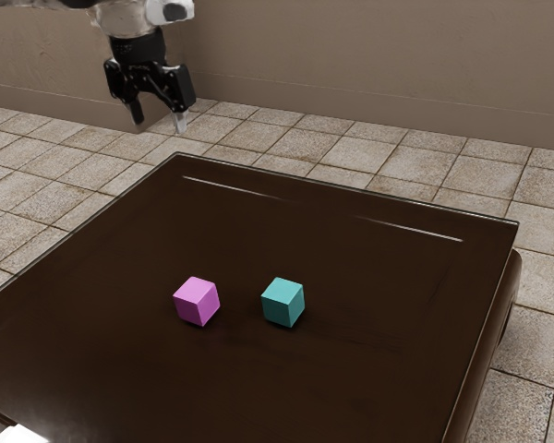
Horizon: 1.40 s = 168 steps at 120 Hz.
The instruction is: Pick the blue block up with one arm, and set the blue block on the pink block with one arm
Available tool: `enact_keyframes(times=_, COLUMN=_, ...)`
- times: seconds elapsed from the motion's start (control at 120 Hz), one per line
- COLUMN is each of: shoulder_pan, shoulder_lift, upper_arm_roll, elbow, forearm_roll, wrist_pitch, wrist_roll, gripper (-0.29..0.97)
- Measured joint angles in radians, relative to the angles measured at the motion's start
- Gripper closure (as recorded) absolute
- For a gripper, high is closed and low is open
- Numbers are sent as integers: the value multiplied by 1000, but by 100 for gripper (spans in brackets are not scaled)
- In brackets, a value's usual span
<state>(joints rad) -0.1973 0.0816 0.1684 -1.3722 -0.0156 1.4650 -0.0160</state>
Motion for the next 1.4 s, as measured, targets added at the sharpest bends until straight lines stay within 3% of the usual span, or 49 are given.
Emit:
enact_keyframes(times=0.108, shoulder_pan=-31, shoulder_lift=-26, upper_arm_roll=3, elbow=-209, forearm_roll=-3, wrist_pitch=138, wrist_roll=-9, gripper=2)
enact_keyframes(times=0.267, shoulder_pan=-86, shoulder_lift=13, upper_arm_roll=4, elbow=-319, forearm_roll=-7, wrist_pitch=289, wrist_roll=-29, gripper=2)
enact_keyframes(times=0.425, shoulder_pan=-169, shoulder_lift=110, upper_arm_roll=2, elbow=-324, forearm_roll=-25, wrist_pitch=411, wrist_roll=-43, gripper=2)
enact_keyframes(times=0.883, shoulder_pan=-201, shoulder_lift=247, upper_arm_roll=2, elbow=-461, forearm_roll=-63, wrist_pitch=725, wrist_roll=-63, gripper=2)
enact_keyframes(times=1.4, shoulder_pan=-182, shoulder_lift=383, upper_arm_roll=-3, elbow=-409, forearm_roll=-72, wrist_pitch=823, wrist_roll=-71, gripper=2)
